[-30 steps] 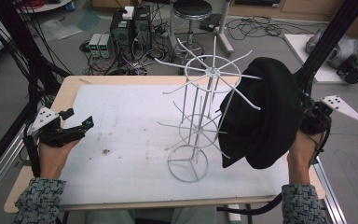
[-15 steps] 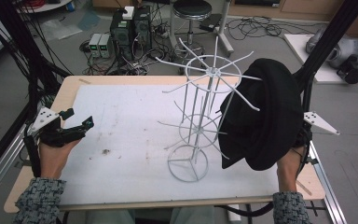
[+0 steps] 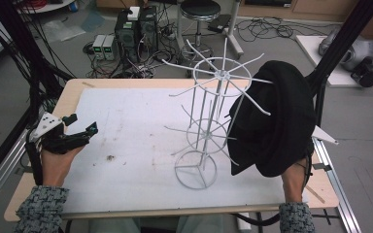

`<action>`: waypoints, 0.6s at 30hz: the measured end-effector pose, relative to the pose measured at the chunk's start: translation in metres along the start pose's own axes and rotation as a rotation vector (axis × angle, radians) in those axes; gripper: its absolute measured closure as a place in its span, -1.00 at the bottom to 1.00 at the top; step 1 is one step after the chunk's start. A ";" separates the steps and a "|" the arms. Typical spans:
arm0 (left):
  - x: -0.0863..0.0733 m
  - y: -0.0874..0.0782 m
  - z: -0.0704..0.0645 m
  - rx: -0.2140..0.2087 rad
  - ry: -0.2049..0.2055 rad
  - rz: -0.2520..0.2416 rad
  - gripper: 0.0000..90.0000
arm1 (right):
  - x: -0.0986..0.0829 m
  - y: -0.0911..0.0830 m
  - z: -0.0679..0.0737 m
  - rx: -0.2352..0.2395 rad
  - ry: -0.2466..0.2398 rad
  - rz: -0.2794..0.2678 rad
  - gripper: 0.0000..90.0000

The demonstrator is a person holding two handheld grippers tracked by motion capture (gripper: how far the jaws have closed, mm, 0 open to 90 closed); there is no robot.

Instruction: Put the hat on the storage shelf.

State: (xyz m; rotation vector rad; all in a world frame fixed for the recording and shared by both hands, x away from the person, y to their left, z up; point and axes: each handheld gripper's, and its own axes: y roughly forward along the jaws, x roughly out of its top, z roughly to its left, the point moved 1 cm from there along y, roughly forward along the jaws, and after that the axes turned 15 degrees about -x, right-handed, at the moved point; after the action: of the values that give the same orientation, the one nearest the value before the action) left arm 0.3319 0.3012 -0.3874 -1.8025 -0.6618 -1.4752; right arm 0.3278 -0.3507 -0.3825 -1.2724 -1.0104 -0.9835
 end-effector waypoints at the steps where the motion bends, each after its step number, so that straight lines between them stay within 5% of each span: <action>1: 0.000 0.000 0.000 0.000 0.000 0.001 -0.63 | 0.000 0.000 -0.001 0.003 0.007 -0.002 -0.73; 18: -0.003 0.000 0.000 0.002 0.003 0.008 -0.64 | -0.006 0.003 -0.006 -0.005 0.021 0.006 -0.73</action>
State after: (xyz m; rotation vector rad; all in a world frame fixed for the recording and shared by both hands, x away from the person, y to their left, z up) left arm 0.3311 0.3009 -0.3900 -1.7989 -0.6542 -1.4711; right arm 0.3296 -0.3569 -0.3898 -1.2664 -0.9880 -0.9940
